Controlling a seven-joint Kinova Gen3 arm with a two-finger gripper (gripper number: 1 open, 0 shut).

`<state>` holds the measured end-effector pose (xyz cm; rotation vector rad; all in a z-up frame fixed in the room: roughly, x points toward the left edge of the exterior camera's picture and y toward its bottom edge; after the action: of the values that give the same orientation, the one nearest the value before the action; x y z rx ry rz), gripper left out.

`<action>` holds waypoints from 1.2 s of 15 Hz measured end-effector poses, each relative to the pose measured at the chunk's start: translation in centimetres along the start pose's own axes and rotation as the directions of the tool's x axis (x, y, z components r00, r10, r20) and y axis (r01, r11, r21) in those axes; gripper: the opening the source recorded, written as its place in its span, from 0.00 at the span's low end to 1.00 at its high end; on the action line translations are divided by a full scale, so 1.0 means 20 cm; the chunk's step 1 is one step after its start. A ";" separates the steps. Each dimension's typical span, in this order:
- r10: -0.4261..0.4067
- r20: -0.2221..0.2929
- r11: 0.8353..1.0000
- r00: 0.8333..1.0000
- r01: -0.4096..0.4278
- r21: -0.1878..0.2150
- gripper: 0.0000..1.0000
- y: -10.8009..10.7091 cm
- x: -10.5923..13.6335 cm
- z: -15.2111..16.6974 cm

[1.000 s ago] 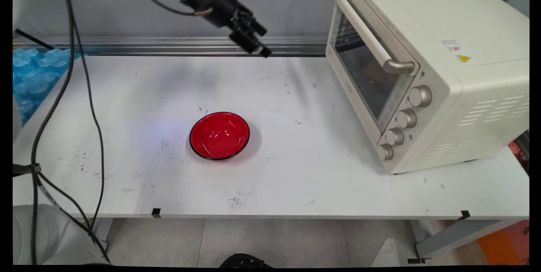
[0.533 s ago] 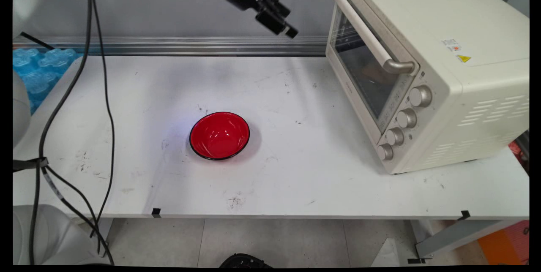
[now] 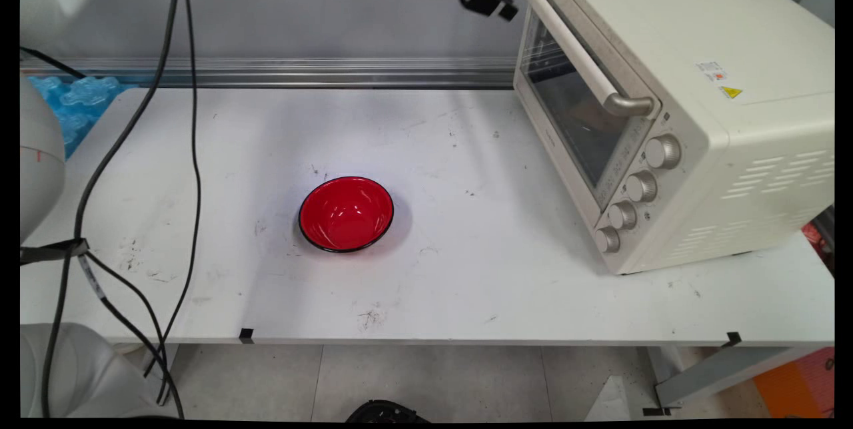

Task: Open the oven

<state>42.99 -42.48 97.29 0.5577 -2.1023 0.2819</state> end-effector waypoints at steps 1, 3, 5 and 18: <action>-0.001 -0.010 1.000 1.000 0.001 0.000 0.00 0.00 0.02 0.02; -0.003 -0.025 1.000 1.000 0.003 0.001 0.00 -0.01 0.06 0.04; -0.005 -0.042 1.000 0.999 0.005 0.000 0.00 -0.01 0.10 0.09; -0.026 -0.078 0.999 0.997 0.023 -0.031 0.00 0.00 0.15 0.37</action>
<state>36.12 -46.33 95.72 0.5455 -2.0198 0.2533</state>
